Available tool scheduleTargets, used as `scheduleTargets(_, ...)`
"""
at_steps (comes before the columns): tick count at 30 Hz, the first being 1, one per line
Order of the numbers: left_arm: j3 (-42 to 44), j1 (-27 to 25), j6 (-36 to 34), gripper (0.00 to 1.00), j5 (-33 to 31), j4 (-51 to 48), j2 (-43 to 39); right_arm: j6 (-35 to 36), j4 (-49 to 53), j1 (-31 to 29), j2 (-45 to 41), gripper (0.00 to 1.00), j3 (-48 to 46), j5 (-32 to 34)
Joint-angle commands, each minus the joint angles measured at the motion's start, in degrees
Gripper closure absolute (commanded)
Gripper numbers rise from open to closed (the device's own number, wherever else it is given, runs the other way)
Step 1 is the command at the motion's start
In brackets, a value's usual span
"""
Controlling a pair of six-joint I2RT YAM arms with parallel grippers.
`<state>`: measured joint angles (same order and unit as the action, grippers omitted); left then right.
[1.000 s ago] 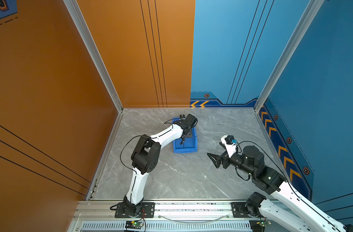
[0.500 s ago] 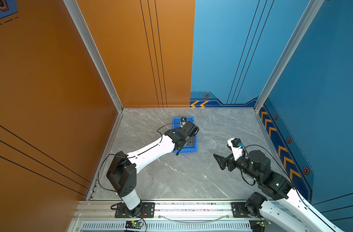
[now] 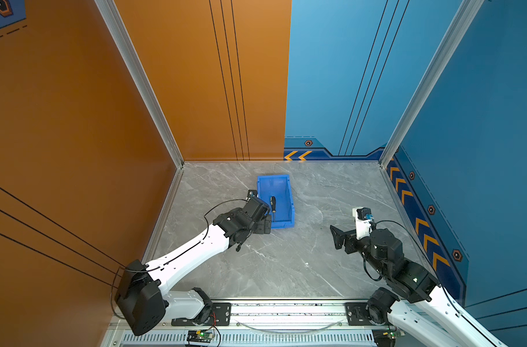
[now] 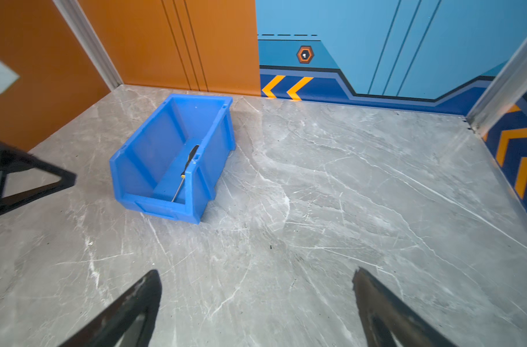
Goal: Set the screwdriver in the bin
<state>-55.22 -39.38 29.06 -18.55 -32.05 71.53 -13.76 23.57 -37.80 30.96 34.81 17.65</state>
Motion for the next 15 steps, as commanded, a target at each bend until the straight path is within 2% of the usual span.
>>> scheduleTargets(1, 6.0, 3.7, -5.3, 0.02, 5.6, 4.3, -4.6, -3.4, 1.8, 0.4, -0.7, 0.0, -1.8, 10.5)
scheduleTargets(5, 14.0, 8.4, -8.5, 0.02, 6.6, 10.3, -11.0, -5.1, -0.5, 0.4, -2.3, 0.0, -5.3, 17.0)
scheduleTargets(11, 19.4, 16.3, -9.0, 0.02, 6.1, 10.7, -19.9, -5.8, -1.4, 1.7, -4.3, 0.0, -8.6, 23.5)
scheduleTargets(13, 20.8, 19.5, -9.2, 0.02, 7.2, 10.9, -21.4, -4.1, -2.8, 2.6, -5.1, 0.0, -10.4, 22.8)
scheduleTargets(15, 20.9, 21.7, -9.1, 0.02, 5.8, 10.0, -22.3, 1.8, -6.6, 4.0, -6.4, 0.0, -13.1, 18.3)
